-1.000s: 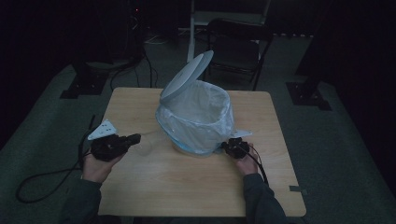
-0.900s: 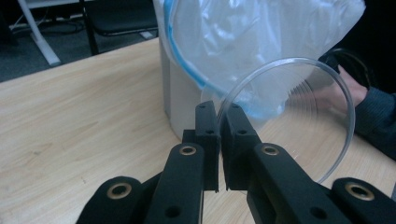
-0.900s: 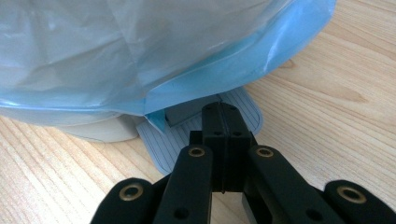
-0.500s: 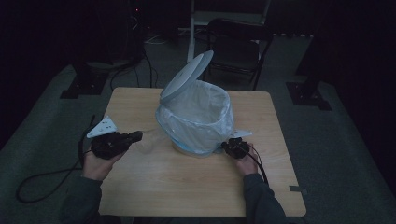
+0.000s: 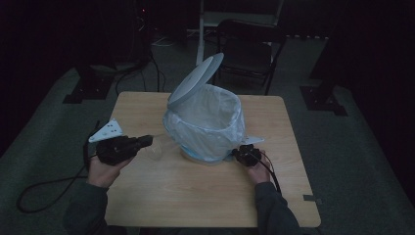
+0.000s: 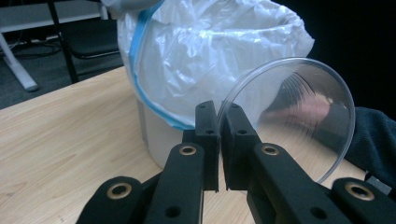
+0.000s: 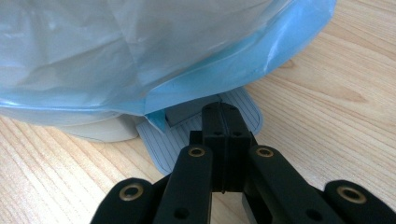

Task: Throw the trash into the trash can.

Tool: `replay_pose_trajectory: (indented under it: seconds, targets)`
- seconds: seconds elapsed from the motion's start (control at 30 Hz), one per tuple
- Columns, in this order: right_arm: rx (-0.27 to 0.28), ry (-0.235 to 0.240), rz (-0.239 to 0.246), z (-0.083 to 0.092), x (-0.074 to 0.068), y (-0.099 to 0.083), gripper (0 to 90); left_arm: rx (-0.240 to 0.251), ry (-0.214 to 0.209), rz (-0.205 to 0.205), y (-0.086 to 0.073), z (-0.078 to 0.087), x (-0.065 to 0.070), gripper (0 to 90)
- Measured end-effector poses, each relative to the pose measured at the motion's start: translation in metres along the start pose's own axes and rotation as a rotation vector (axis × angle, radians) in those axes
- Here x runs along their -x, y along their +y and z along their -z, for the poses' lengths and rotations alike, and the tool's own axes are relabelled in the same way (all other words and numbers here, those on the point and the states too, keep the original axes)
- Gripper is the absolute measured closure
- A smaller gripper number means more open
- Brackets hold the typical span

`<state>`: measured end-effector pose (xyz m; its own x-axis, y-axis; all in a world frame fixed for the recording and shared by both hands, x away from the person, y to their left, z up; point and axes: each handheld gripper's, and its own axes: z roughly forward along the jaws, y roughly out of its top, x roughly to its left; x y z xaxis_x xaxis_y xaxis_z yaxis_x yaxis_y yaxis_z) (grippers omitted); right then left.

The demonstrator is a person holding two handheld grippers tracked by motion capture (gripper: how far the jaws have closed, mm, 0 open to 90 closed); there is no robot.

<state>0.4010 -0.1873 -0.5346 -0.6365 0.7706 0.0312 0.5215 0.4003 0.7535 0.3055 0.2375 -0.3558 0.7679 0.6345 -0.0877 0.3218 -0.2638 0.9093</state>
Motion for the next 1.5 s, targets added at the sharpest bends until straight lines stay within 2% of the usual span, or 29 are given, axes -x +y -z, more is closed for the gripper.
replay_pose_trajectory:
  seconds: [0.3, 0.4, 0.63, 1.13, 1.5]
  targets:
    - [0.001, 0.000, 0.002, 0.000, 0.000, 0.000, 90.0, 0.021, -0.041, -0.024, 0.014, -0.002, 0.005, 87.1]
    - [0.000, 0.000, 0.002, 0.000, 0.000, 0.000, 90.0, 0.033, -0.056, -0.020, 0.017, -0.002, 0.004, 87.0]
    - [-0.001, -0.001, 0.005, 0.000, 0.000, 0.000, 90.0, 0.048, -0.055, -0.025, 0.022, -0.001, 0.005, 87.0]
    - [0.003, -0.001, 0.003, 0.000, 0.000, -0.001, 90.0, 0.079, -0.076, -0.057, 0.049, -0.009, 0.012, 87.1]
    - [0.005, -0.001, 0.002, 0.000, 0.000, -0.001, 90.0, 0.101, -0.082, -0.053, 0.065, -0.016, 0.016, 87.1]
